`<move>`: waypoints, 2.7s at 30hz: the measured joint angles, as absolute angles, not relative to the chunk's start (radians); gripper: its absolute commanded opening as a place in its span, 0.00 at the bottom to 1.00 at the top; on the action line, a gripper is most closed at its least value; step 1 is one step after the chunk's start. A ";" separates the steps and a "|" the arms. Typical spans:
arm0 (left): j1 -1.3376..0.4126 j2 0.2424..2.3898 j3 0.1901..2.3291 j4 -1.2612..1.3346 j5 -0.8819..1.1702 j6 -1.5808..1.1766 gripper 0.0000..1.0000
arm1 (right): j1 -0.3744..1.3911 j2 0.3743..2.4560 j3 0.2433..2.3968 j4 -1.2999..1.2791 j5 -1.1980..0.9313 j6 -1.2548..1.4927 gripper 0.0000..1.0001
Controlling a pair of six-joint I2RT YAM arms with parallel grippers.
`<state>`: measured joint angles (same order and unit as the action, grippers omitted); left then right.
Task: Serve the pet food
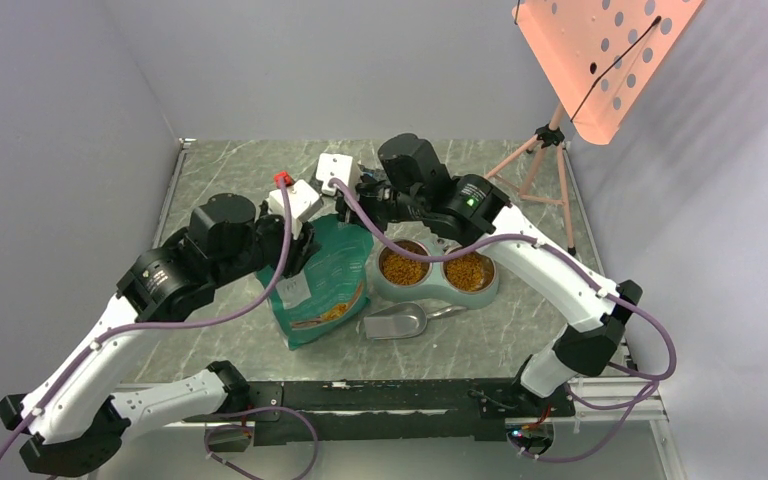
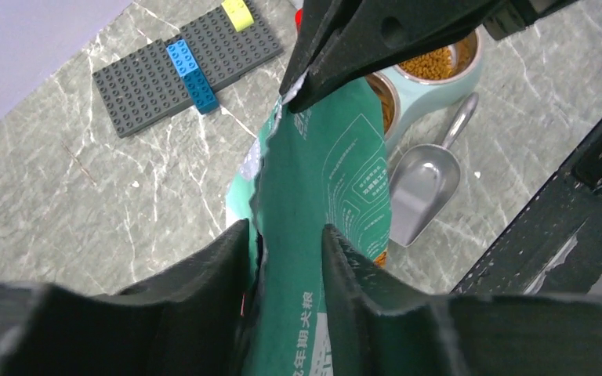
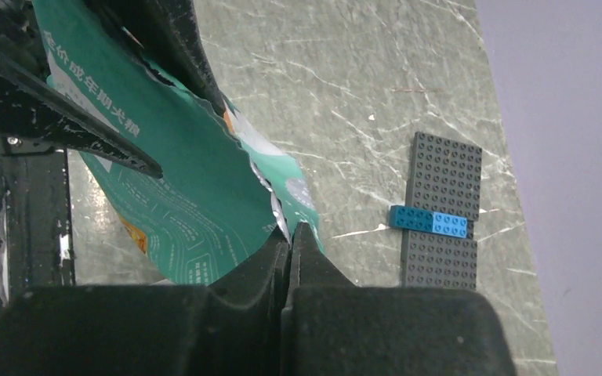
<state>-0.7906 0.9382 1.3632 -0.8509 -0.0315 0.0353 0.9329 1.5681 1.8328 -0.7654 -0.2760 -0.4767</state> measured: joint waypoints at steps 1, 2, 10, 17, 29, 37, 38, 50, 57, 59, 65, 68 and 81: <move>-0.791 0.944 1.368 -0.852 -0.036 0.043 0.22 | 0.933 1.568 1.833 -0.765 -0.280 -0.476 0.00; -0.791 0.949 1.376 -0.855 -0.041 0.047 0.12 | 0.933 1.568 1.833 -0.764 -0.285 -0.472 0.00; -0.791 0.979 1.415 -0.889 -0.112 0.022 0.00 | 0.925 1.565 1.801 -0.698 -0.267 -0.389 0.65; -0.788 1.123 1.625 -1.143 -0.326 -0.273 0.00 | 0.931 1.688 1.980 -0.681 -0.059 -0.193 1.00; -0.650 1.277 1.897 -1.533 -0.483 -0.819 0.00 | 0.963 1.433 1.593 -0.540 0.231 0.163 1.00; -0.526 1.280 1.925 -1.595 -0.514 -1.072 0.00 | 1.198 1.390 1.479 -0.301 0.257 0.156 1.00; -0.510 1.280 1.925 -1.594 -0.508 -1.089 0.00 | 1.225 1.401 1.472 -0.278 0.249 0.146 1.00; -0.426 1.280 1.932 -1.594 -0.463 -1.145 0.00 | 1.318 1.643 1.610 -0.169 0.285 0.010 0.89; -0.391 1.255 1.921 -1.585 -0.456 -1.056 0.00 | 1.319 1.736 1.756 -0.168 0.328 -0.065 0.52; -0.390 1.216 1.871 -1.542 -0.456 -1.020 0.00 | 1.319 1.775 1.824 -0.185 0.340 -0.075 0.29; -0.381 1.130 1.763 -1.426 -0.463 -0.935 0.00 | 1.350 1.853 1.945 -0.257 0.387 -0.110 0.00; -0.379 1.114 1.727 -1.372 -0.460 -0.894 0.00 | 1.350 1.853 1.948 -0.271 0.385 -0.138 0.00; -0.341 1.154 1.757 -1.324 -0.336 -0.859 0.00 | 1.324 1.787 1.917 -0.374 0.293 -0.215 0.00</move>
